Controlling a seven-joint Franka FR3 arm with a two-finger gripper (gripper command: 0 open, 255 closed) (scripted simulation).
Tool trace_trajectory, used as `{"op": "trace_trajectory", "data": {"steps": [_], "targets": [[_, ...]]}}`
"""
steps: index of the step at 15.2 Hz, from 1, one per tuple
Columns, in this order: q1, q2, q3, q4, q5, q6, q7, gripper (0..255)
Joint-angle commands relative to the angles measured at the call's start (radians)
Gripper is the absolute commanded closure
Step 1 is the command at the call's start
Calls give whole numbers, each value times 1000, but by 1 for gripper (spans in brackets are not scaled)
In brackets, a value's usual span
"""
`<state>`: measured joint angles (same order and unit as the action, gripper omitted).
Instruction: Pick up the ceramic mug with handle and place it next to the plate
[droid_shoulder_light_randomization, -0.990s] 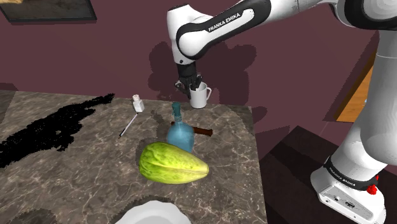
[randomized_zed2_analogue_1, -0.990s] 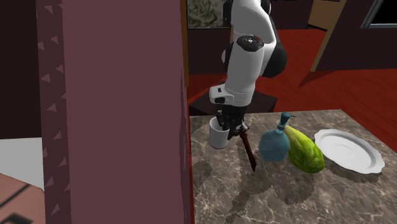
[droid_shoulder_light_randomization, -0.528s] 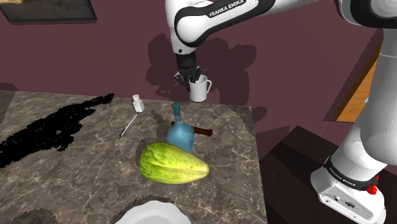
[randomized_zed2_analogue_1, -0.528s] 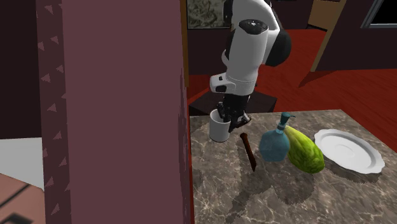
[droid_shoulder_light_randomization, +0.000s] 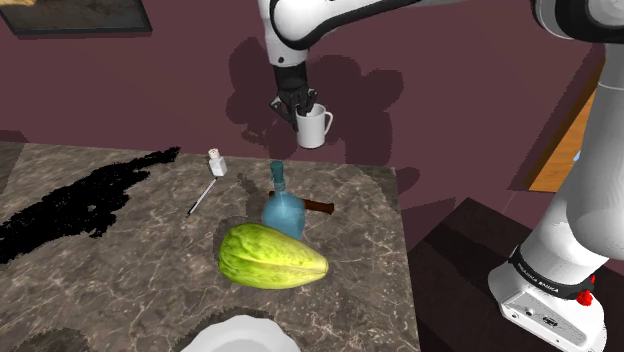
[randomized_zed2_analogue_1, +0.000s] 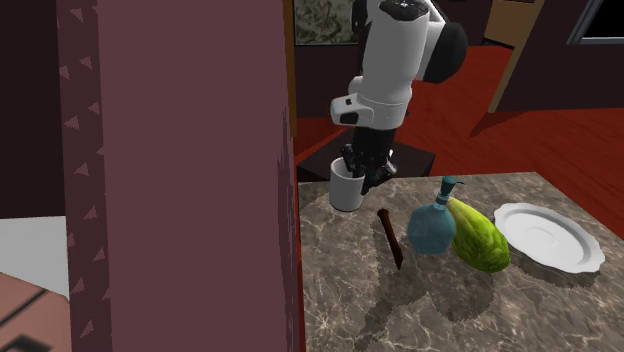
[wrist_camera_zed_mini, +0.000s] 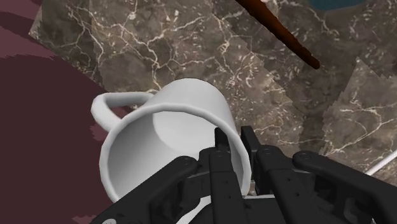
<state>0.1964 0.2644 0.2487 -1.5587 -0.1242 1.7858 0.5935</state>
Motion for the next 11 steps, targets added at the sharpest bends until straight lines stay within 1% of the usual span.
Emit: {"op": "trace_trajectory", "data": {"steps": [1,4,7,11], "targets": [[1,-3,1,25,1,-27,-2,255],[2,-2,1,63,2,-65,-5,255],[22,-83,22,-47,19,-37,40,255],[52,-178,52,-167,43,-12,101,255]]}}
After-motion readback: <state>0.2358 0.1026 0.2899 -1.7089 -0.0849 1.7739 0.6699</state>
